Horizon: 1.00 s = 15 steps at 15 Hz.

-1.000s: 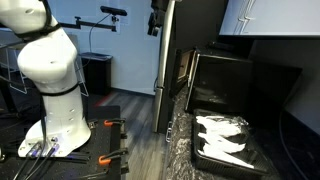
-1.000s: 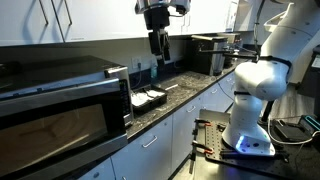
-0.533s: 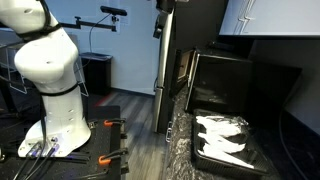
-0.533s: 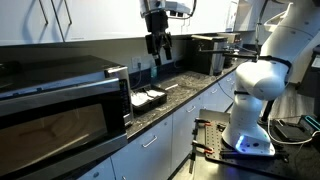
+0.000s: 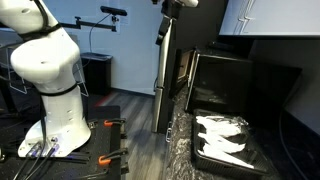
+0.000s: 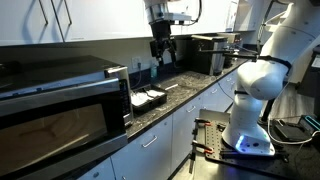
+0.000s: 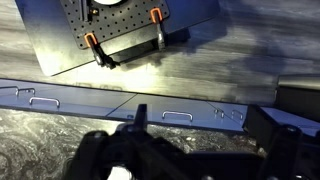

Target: Pick a fork from the rack and put it on the counter

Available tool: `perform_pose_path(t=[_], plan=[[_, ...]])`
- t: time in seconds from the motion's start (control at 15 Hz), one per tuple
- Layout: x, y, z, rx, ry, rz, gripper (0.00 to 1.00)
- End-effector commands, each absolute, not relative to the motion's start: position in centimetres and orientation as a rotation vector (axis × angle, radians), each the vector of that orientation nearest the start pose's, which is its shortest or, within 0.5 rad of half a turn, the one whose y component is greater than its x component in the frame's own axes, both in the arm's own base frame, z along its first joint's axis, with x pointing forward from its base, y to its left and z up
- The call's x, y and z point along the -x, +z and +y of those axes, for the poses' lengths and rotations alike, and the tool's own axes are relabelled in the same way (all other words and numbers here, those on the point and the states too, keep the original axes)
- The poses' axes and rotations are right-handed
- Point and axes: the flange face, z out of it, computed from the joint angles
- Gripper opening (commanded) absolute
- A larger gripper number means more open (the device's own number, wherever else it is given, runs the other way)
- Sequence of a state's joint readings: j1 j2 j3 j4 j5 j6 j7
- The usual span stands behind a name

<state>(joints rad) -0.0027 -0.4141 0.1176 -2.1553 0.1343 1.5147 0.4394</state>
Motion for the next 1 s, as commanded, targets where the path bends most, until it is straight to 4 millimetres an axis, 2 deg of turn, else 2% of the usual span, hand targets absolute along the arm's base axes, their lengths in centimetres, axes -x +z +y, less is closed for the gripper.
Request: perform_pose_path(t=[0.0, 0.27, 0.33, 0.93], plan=[[-39.8, 54.3, 6.2, 3.043, 0.393, 0.548, 1.00], [-39.7, 53.9, 5.8, 3.038, 0.406, 0.557, 1.00], [-40.0, 53.8, 5.2, 3.018, 0.400, 0.591, 1.00], [-41.2, 51.3, -4.8, 2.955, 0.263, 0.938, 1.00]])
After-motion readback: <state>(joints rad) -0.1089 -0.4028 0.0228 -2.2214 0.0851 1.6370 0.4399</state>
